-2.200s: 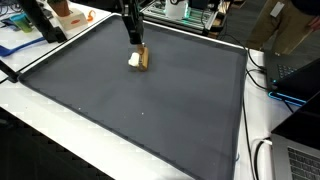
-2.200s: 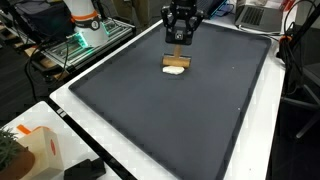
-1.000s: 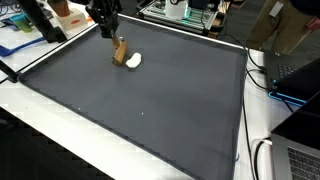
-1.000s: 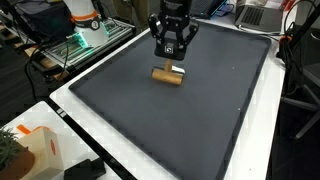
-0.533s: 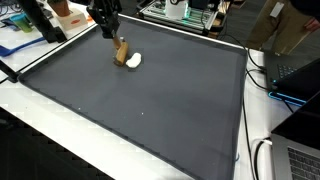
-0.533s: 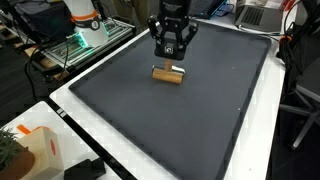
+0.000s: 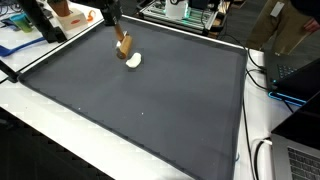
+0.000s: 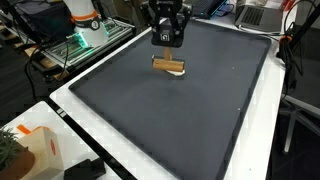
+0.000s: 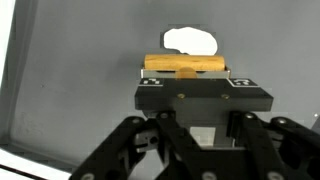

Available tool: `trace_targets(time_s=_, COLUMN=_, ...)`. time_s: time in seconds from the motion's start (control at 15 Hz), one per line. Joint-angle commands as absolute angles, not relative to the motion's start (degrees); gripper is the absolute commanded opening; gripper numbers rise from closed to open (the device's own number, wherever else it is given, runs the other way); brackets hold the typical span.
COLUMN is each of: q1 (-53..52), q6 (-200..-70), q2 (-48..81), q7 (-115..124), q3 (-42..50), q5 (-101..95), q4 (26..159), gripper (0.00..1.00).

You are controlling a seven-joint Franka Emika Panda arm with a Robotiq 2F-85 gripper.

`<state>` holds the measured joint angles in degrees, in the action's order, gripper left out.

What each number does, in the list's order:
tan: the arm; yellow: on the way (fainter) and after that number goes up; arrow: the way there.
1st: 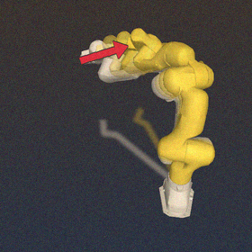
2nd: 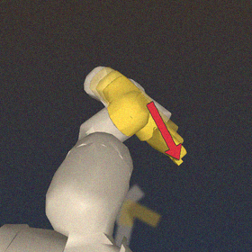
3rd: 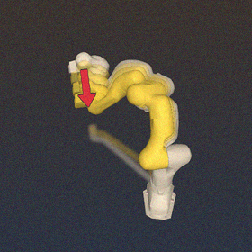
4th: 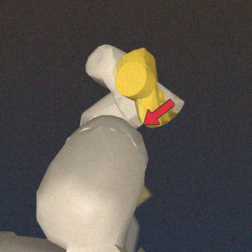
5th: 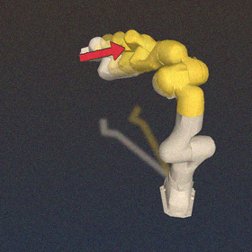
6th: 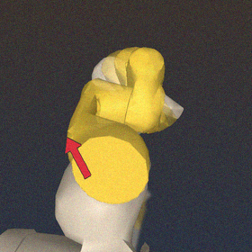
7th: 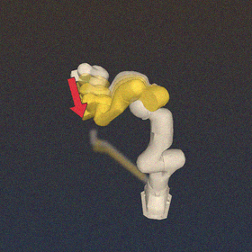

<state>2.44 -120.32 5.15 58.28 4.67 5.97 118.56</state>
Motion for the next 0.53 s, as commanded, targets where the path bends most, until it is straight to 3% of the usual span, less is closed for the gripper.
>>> trace_targets(time_s=0.0, q1=2.5, q6=-120.2, q2=4.7, q7=58.1, q3=4.5, q5=5.9, q4=119.0, gripper=0.22)
trace_targets(time_s=0.47, q1=2.4, q6=-119.7, q2=3.7, q7=64.3, q3=4.2, q5=8.6, q4=120.9, gripper=0.22)
